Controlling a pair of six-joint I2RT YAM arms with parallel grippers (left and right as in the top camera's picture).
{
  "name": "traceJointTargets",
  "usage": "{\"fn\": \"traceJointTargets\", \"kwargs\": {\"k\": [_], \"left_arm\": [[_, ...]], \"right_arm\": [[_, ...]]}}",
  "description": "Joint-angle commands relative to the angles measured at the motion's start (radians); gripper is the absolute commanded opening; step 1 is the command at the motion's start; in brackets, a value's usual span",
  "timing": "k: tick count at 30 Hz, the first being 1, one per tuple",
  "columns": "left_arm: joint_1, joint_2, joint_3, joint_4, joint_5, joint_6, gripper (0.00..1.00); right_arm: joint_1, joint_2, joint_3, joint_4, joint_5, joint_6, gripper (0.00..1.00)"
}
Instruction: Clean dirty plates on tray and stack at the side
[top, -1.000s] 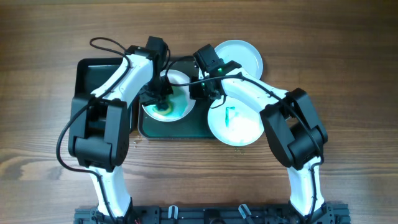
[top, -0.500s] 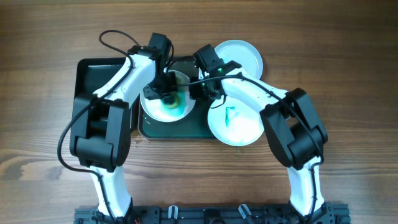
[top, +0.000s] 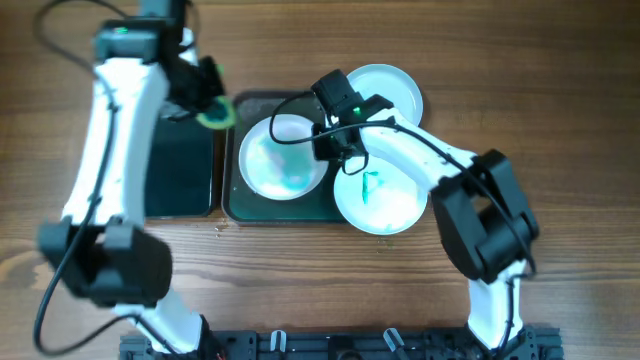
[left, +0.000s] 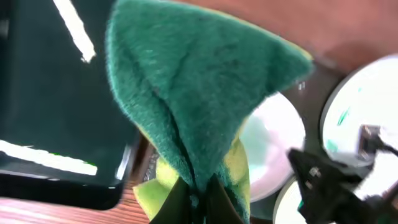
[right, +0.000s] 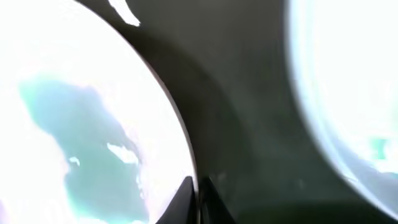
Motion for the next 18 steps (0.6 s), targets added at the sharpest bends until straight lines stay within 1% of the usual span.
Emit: {"fn": "traceJointTargets", "kwargs": {"k": [1,5,9,15,18], "left_arm": [[0.093,-0.034,0.016,-0.016,-0.033,0.023,0.04],[0.12,-0.033,0.012,-0.029,-0.031,0.021,0.04],[0.117,-0.033,0.012,-0.029,-0.031,0.021,0.04],[0.117,-0.033,0.012,-0.029,-0.031,0.021,0.04],[0.117,-0.033,0.012,-0.029,-0.031,0.021,0.04]], "right_arm": [[0.05,-0.146,0.009,-0.019,0.362,-0.066,0.04],[0.185,-0.232,0.009,-0.023,0.846,-0.158,0.04],[0.315,-0.24,0.009,-0.014,1.178,-0.261,0.04],[0.42,-0.24,0.009,0.009,1.49,-0.274,0.04],[0.441,-0.24,0.009,0.035,1.569,-0.275,0.04]]}}
